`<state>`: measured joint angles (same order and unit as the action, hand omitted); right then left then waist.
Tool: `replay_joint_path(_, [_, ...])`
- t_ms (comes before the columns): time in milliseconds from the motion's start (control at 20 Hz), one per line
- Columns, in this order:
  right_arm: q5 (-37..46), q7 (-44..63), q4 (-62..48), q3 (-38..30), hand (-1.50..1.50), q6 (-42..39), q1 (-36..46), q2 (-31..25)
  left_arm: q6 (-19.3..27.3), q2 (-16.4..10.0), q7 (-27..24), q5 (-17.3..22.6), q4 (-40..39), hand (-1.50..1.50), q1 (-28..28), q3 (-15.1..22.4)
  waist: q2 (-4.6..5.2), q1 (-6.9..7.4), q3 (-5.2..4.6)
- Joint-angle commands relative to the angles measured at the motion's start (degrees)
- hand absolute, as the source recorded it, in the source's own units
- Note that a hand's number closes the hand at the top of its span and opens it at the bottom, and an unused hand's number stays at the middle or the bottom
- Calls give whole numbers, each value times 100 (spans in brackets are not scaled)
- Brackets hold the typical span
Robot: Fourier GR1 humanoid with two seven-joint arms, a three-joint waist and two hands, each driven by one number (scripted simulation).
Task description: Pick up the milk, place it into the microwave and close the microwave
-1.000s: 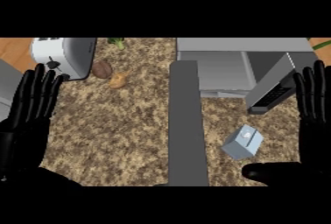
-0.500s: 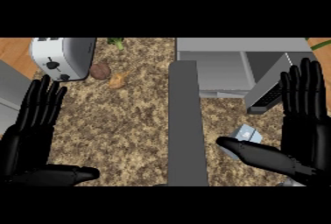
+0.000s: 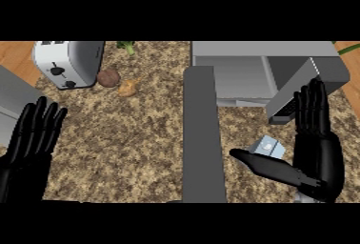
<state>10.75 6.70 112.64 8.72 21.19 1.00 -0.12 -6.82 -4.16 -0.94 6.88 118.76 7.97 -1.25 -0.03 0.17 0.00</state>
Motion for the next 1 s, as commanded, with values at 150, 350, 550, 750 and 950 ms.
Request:
replay_joint_path(150, [-294,-642,-262,-103,-150,-230,-837,-34,-94,53,77,-46,634,-150,515,126,-5,-7,0])
replay_joint_path(350, [-489,-1115,-978,-501,-150,-279,-628,-135,-72,104,323,-89,757,-150,472,212,0,-3,1])
replay_joint_path(550, [-547,-1860,-1387,-356,-150,-165,-1157,9,-146,124,325,18,947,-150,764,167,-2,-1,1])
replay_joint_path(750, [-1081,-2755,-2208,-791,-150,-498,-1264,-73,-224,148,213,35,936,-150,823,230,1,0,1])
replay_joint_path(950, [-1230,-2956,-2212,-825,-150,-600,-1577,-144,-47,272,482,-279,1143,-150,794,488,-3,-16,1])
